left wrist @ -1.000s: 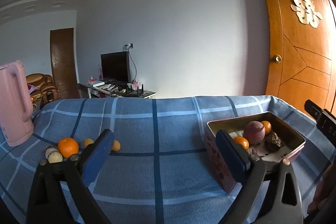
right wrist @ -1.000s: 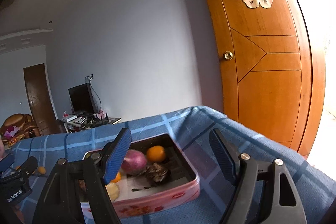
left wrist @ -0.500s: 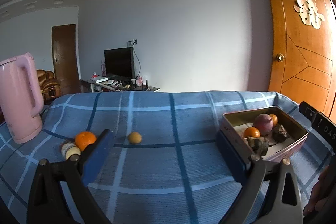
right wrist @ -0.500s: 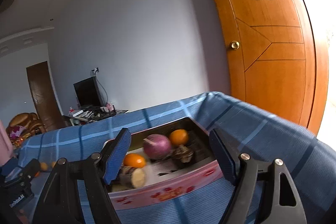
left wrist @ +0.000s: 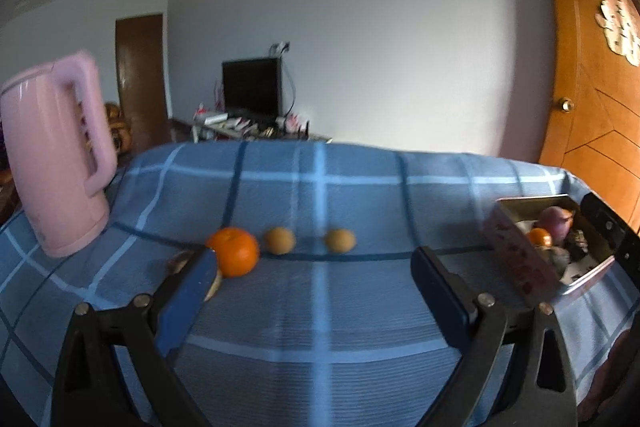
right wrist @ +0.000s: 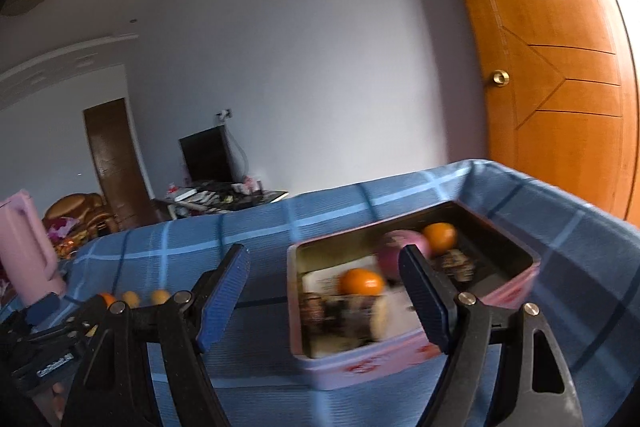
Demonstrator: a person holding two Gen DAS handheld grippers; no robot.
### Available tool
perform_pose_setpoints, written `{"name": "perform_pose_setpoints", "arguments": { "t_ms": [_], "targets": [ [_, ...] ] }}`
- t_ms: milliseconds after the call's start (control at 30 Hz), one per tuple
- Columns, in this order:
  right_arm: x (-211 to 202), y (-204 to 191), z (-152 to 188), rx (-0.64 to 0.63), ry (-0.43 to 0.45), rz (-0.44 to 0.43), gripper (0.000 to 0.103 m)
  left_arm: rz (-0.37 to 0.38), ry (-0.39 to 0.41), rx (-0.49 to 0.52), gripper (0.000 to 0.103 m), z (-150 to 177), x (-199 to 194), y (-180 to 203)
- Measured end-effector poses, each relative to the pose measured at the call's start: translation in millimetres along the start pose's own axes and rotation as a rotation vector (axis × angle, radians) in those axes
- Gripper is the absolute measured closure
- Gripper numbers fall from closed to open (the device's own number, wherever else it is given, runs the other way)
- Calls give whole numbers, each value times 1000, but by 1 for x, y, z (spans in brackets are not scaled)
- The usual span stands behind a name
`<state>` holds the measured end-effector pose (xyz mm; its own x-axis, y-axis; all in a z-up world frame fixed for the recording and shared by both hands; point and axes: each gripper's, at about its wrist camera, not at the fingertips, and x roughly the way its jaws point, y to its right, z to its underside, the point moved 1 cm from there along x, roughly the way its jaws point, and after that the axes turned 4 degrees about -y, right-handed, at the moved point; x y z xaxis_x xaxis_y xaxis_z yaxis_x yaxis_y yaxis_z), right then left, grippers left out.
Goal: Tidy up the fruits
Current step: 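Grasp a taro slice with the left gripper while the right gripper grasps a brownish-yellow round fruit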
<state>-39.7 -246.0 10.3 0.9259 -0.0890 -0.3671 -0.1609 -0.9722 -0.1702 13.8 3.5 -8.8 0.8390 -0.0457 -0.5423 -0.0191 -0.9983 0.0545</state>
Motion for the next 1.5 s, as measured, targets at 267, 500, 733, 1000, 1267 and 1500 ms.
{"name": "perform_pose_setpoints", "arguments": {
  "t_ms": [267,500,733,1000,1267,1500],
  "targets": [
    [27,-61,10,-27,-88,-105,25,-20,-97,-4,4,-2,21,-51],
    [66,-119,21,-81,-239,-177,25,-6,-244,-15,4,-4,56,-94],
    [112,-159,33,-132,-415,-223,25,36,-351,-70,18,-4,87,-111],
    [152,-184,38,-211,-525,-186,47,99,-387,-51,48,-1,95,-107],
    [174,-196,42,-255,-605,-176,71,141,-391,-68,60,-3,97,-106],
    [170,-184,38,-210,-595,-196,73,99,-305,-103,60,-7,80,-116]
  ]
}}
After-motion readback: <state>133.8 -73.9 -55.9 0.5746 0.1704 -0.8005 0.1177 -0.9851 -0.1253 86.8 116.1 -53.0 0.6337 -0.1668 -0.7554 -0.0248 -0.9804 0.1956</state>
